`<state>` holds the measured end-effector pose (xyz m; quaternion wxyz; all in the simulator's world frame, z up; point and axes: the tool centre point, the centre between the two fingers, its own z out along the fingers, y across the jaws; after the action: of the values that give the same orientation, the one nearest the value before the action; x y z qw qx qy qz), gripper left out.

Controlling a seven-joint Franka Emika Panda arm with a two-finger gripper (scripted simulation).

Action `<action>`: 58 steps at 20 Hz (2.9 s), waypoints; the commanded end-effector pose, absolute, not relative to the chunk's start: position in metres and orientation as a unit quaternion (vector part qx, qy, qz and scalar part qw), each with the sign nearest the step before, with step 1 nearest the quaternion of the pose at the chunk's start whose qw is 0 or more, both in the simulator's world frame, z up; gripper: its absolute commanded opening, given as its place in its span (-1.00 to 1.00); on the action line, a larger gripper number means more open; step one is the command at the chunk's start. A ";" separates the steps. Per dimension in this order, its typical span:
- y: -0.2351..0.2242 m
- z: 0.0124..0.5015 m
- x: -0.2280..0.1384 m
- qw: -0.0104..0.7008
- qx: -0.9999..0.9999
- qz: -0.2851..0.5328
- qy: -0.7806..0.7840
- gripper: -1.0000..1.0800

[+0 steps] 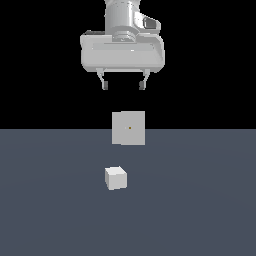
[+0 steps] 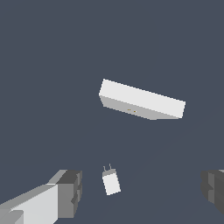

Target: Plug the charger into the wall socket.

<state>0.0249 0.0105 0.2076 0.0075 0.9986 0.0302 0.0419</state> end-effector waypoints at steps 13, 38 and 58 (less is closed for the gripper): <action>0.013 0.193 0.012 0.004 0.997 0.056 0.046 0.92; 0.021 0.091 -0.058 -0.021 0.979 0.146 0.144 0.92; 0.023 0.062 -0.071 -0.029 0.971 0.168 0.169 0.92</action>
<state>-0.0708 0.0230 0.0617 -0.0295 0.9707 0.1695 0.1677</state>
